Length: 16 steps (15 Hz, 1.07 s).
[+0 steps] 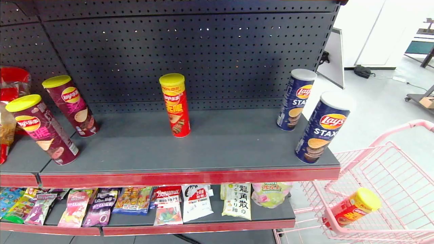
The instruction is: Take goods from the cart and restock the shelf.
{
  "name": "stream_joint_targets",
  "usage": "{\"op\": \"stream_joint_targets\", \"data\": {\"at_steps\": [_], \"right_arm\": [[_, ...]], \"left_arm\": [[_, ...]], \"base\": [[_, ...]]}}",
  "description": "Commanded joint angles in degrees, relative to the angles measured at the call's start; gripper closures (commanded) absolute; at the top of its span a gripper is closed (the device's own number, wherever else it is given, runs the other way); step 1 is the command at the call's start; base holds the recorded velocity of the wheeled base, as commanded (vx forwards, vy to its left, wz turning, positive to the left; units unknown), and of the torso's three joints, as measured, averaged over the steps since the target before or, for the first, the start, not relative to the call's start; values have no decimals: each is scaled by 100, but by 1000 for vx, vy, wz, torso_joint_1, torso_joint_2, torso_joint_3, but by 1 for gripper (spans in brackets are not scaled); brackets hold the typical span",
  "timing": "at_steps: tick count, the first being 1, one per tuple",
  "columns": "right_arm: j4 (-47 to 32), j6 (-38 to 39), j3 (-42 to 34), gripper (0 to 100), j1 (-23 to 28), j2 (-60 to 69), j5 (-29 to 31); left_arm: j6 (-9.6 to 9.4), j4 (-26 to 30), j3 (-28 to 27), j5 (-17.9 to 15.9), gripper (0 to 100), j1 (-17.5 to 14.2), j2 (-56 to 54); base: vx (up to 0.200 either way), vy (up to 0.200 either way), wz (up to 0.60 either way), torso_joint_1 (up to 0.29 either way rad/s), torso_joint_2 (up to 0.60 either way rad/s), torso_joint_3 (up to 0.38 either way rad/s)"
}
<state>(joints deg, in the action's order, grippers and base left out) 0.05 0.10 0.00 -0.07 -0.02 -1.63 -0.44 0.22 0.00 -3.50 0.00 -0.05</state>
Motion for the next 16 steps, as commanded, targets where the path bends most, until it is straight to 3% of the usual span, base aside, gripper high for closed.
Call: {"op": "stream_joint_targets", "data": {"at_steps": [1,4,8,16], "right_arm": [[4,-1,0,0,-1,-6,5],[4,-1,0,0,-1,-6,-4],[4,-1,0,0,-1,-6,5],[4,-1,0,0,-1,-6,5]], "left_arm": [[0,-4,0,-2,0,0,5],[0,-4,0,-2,0,0,5],[26,4,0,-2,0,0,5],[35,4,0,-2,0,0,5]], "base": [[0,-200,0,2,2,2],[0,-200,0,-1,1,-1],[0,0,0,0,0,0],[0,0,-600,3,3,2]]}}
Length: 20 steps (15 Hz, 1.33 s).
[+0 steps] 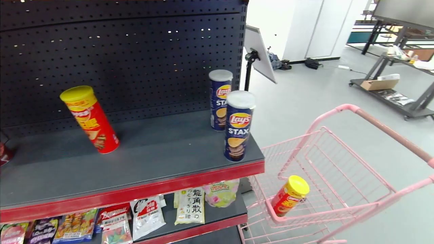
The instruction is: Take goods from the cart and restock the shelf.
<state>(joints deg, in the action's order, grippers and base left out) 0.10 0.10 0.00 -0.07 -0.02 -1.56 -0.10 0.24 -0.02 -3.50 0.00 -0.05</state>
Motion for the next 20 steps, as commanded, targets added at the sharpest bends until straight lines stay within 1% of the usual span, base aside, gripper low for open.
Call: {"op": "stream_joint_targets", "data": {"at_steps": [1,4,11,20], "right_arm": [[-1,-1,0,0,-1,-6,-2],[-1,-1,0,0,-1,-6,-11],[-1,8,0,0,-1,-6,7],[-1,8,0,0,-1,-6,7]], "left_arm": [[1,2,2,-2,0,0,5],[1,2,2,-2,0,0,5],[1,2,2,-2,0,0,5],[1,2,2,-2,0,0,5]], "base": [[0,0,-600,2,2,2],[0,0,-600,4,1,-1],[0,0,0,-13,23,17],[0,0,0,-143,347,198]]}}
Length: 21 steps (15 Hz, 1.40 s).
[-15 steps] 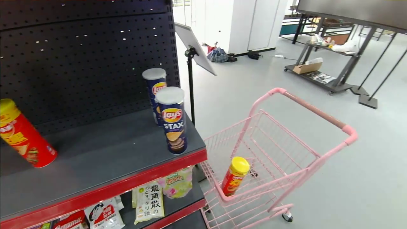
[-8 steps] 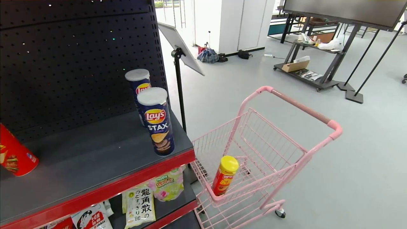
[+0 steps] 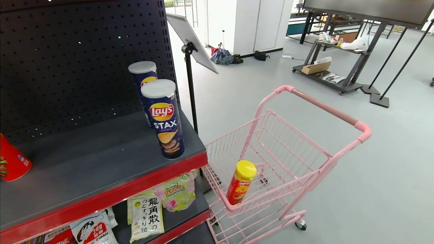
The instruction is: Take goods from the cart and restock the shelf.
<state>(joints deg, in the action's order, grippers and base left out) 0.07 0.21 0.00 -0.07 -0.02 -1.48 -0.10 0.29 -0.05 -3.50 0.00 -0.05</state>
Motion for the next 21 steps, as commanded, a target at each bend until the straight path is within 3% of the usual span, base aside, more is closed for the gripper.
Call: {"op": "stream_joint_targets", "data": {"at_steps": [1,20,21], "right_arm": [[1,-3,0,0,-1,-6,-2],[-25,-56,26,0,25,-33,68],[37,217,1354,0,7,-1175,104]], "left_arm": [[1,-3,5,-2,0,0,5],[10,-3,5,-2,0,0,5],[1,-3,5,-2,0,0,5]], "base": [[0,0,0,-134,359,217],[0,0,0,-140,403,258],[0,0,0,-17,80,56]]}}
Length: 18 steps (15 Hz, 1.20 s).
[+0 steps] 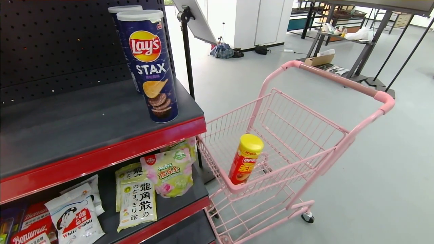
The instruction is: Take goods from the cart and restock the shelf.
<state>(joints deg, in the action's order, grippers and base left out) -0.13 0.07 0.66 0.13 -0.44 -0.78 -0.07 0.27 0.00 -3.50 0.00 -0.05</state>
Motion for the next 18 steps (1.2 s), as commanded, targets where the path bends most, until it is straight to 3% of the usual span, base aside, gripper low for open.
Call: {"op": "stream_joint_targets", "data": {"at_steps": [1,2,4,6,7,8,10,12,18], "right_arm": [[5,1293,3327,0,22,-2900,122],[-101,1645,4337,0,-31,-3691,-19],[-57,828,3907,0,-321,-4482,-695],[778,828,3546,0,-470,-5520,-783],[1675,916,3116,0,-787,-6152,-994],[3107,898,2632,0,-910,-7233,-1592],[4689,749,2316,0,-998,-8763,-1943],[5419,819,2351,0,-1341,-9659,-1952],[5498,1030,2694,0,-2228,-10143,-1917]], "left_arm": [[-1,0,0,-2,0,0,5],[7,0,0,-2,0,0,5],[-1,0,0,-2,0,9,5],[-1,0,-9,-2,0,0,5],[-1,0,-9,-2,0,9,5],[-1,0,0,-2,0,0,5],[-1,0,-9,-2,0,0,5],[-10,0,0,-2,0,0,5],[-37,-9,-9,-2,0,0,5]], "base": [[0,0,0,0,0,0],[0,0,0,0,0,0],[0,0,0,0,0,0],[0,0,0,0,0,0],[0,0,0,0,0,0],[0,0,0,0,0,0],[0,0,0,0,0,0],[0,0,0,0,0,0],[0,0,0,0,0,0]]}}
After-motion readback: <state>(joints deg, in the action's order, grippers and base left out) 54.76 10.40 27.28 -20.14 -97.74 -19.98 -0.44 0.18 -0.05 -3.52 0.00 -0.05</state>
